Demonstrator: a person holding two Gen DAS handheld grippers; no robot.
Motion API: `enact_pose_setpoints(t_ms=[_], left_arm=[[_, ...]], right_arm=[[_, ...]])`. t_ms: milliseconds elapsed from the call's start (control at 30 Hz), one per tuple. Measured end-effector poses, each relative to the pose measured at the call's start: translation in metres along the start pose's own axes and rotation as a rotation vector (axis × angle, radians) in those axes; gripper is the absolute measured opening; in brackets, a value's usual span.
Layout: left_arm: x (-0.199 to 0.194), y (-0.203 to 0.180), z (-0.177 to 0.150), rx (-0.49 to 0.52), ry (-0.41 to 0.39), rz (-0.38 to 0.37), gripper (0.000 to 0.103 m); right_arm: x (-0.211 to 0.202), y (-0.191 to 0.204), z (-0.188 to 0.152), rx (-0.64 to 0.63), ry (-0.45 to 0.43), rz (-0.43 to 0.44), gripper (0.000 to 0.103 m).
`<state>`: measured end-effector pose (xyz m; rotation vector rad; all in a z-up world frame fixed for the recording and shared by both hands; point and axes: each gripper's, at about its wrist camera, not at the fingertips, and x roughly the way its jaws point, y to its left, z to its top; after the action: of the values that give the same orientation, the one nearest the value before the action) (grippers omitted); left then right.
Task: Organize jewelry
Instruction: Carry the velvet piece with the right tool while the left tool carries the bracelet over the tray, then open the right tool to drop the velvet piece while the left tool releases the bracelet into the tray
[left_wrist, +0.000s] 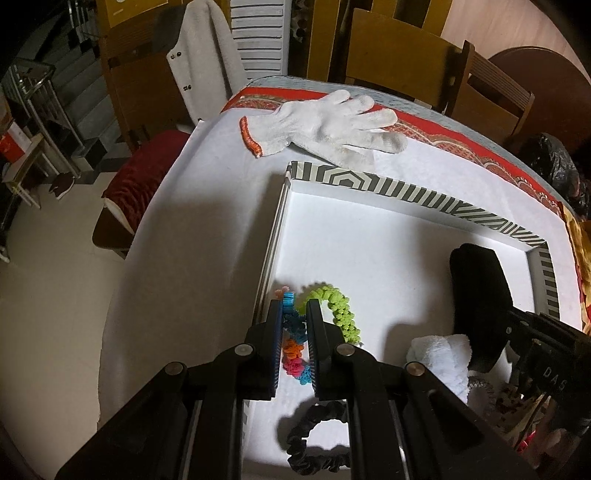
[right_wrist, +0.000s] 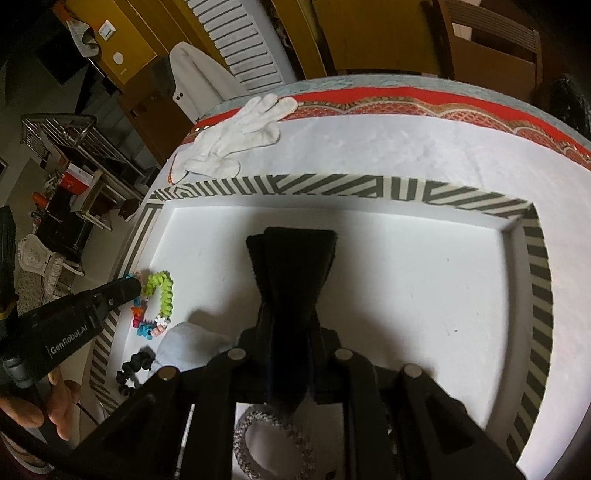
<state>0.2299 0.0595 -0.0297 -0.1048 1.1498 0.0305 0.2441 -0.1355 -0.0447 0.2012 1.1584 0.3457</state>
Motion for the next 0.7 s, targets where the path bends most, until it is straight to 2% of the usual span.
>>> enact_pose_setpoints(t_ms=[100, 200, 267, 433, 567, 700], left_arm=[[-0.001, -0.001, -0.001, 0.000, -0.004, 0.003, 0.016], [-0.002, -0.002, -0.001, 0.009, -0.011, 0.005, 0.018], [-0.004, -0.002, -0.002, 0.012, -0.018, 0.007, 0.031], [-0.015, -0.003, -0.006, 0.007, -0.030, -0.011, 0.042], [-0.029, -0.008, -0.012, 0.021, -0.057, 0.029, 0.045], [-0.046, -0.009, -0.018, 0.018, -0.084, 0.044, 0.045]], right_arm=[[0.001, -0.003, 0.000, 0.023, 0.001, 0.007, 0.021], [-0.003, -0.005, -0.001, 0.037, -0.008, 0.013, 0.031], [-0.009, -0.005, -0.003, 0.038, -0.017, 0.021, 0.032], [-0.029, -0.003, -0.009, 0.047, -0.051, 0.030, 0.040], [-0.046, 0.002, -0.020, 0.035, -0.074, 0.030, 0.047], [-0.061, 0.006, -0.033, 0.026, -0.086, 0.030, 0.050]])
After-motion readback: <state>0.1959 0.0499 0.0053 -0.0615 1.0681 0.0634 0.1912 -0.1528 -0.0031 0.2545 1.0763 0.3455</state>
